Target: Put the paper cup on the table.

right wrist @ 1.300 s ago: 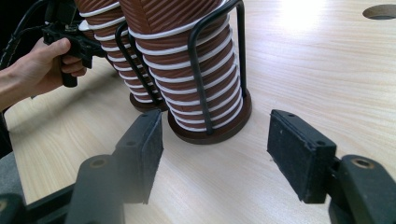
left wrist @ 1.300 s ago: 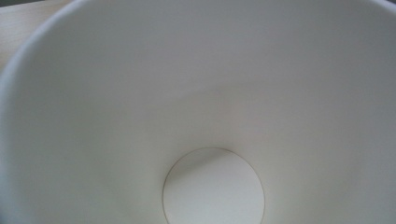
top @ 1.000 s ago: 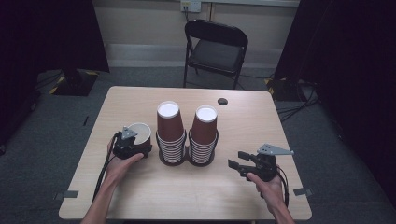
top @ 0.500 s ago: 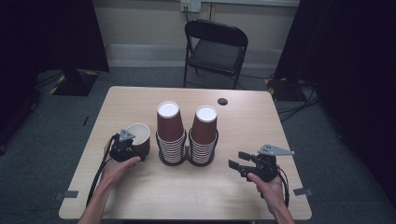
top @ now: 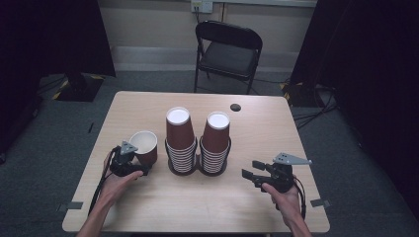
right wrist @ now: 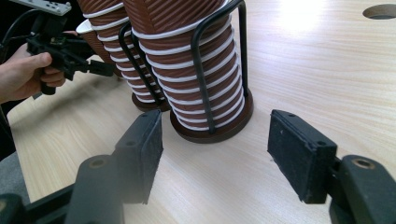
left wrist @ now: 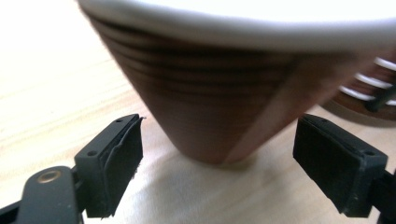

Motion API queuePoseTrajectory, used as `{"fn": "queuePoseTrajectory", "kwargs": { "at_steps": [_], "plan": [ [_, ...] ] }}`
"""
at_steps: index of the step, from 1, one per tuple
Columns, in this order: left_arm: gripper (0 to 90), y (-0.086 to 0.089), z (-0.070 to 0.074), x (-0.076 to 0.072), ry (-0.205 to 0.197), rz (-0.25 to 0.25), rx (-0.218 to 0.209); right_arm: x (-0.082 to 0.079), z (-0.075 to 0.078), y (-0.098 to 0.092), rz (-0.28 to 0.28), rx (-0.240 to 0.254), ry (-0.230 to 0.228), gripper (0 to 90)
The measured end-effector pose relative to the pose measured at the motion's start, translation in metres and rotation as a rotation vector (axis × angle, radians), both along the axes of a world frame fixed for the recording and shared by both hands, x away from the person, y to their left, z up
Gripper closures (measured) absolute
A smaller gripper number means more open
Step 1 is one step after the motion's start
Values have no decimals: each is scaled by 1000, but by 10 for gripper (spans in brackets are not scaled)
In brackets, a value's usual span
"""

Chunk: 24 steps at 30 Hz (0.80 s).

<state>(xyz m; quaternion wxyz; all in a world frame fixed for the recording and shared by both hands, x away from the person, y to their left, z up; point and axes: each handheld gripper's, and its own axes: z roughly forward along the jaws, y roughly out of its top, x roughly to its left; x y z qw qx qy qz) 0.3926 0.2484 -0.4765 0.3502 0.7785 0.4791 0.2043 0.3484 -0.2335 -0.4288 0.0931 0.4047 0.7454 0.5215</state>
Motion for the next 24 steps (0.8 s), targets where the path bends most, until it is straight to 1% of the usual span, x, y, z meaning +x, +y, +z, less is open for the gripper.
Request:
{"fn": "queuePoseTrajectory", "kwargs": {
  "at_steps": [1,2,3,4,6,7,8,9,10,11,13,15,17,20,21,22,24],
  "plan": [
    [158,2,0,-2,10,-4,-13,0,0,0,-2,1,1,352],
    [159,3,0,-4,15,5,-21,0,0,0,-2,1,1,352],
    [159,4,0,-6,16,13,-19,0,0,0,-3,-1,1,351],
    [159,4,2,-9,5,7,-19,-1,0,-1,-3,0,0,351],
    [158,5,5,-16,-2,-12,-7,-1,-1,-1,-4,-2,1,351],
    [158,5,7,-19,-8,-17,-16,-1,0,-1,-6,1,2,350],
    [158,5,9,-22,-11,-26,-16,-1,0,-1,-6,1,1,350],
    [159,5,12,-26,-21,-31,-12,-1,0,-1,-7,1,-1,350],
    [158,4,14,-30,-28,-34,-21,-1,0,-2,-9,1,0,350],
    [158,3,17,-33,-28,-49,-13,-1,-1,-2,-10,0,0,350],
    [158,2,21,-42,-47,-78,15,-1,-1,-1,-10,-2,3,350],
    [158,-1,24,-52,-54,-100,2,-2,-1,-1,-8,-4,3,350],
    [158,-5,27,-61,-71,-118,2,-2,-2,-1,-7,-8,5,350],
    [157,-13,35,-72,-101,-141,-29,-2,-4,0,-7,-12,12,349],
    [158,-16,38,-76,-113,-138,-45,-2,-5,1,-5,-13,14,349],
    [157,-18,40,-81,-132,-145,-59,-2,-6,2,-4,-16,16,349],
    [157,-23,42,-88,-155,-155,-76,-3,-7,3,2,-19,19,348]
  ]
}}
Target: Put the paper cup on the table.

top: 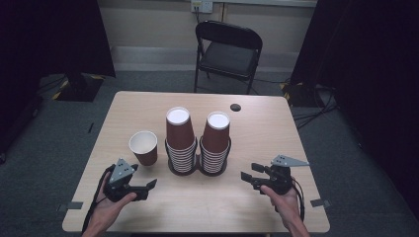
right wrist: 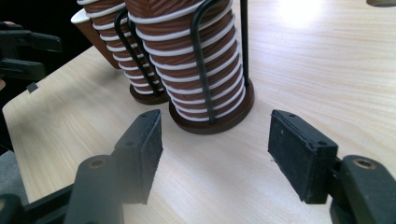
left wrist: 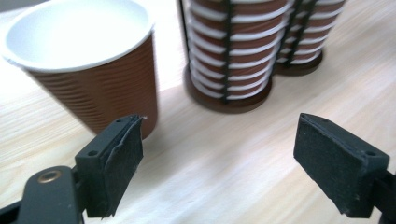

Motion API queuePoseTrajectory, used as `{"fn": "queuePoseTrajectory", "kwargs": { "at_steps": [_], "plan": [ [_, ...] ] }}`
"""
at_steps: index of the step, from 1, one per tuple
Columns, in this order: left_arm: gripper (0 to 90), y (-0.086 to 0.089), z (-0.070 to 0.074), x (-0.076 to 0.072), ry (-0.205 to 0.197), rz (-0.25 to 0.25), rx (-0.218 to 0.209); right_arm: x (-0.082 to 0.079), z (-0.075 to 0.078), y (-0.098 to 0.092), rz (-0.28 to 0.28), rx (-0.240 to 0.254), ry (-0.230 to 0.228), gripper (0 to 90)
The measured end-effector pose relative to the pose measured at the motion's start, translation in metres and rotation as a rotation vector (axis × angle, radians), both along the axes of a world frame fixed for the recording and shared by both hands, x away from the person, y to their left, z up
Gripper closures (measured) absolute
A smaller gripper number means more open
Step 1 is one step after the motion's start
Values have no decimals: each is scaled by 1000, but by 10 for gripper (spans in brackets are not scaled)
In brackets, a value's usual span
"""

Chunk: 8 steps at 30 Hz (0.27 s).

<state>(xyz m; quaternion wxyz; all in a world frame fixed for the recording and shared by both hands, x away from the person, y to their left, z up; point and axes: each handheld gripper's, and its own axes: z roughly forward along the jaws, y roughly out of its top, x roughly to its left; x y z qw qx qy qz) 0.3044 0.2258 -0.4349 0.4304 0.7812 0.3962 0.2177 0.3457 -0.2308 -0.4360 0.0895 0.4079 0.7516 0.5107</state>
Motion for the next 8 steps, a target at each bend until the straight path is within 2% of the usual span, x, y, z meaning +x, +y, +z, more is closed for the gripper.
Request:
{"fn": "queuePoseTrajectory", "kwargs": {
  "at_steps": [2,6,8],
  "plan": [
    [156,-3,-1,-5,-5,-21,2,-1,-1,1,1,-3,2,348],
    [157,-4,-4,-6,8,-1,-8,-1,-2,2,6,-8,3,347],
    [158,-5,-3,-5,2,-13,-5,-1,-2,2,3,-10,2,343]
  ]
}}
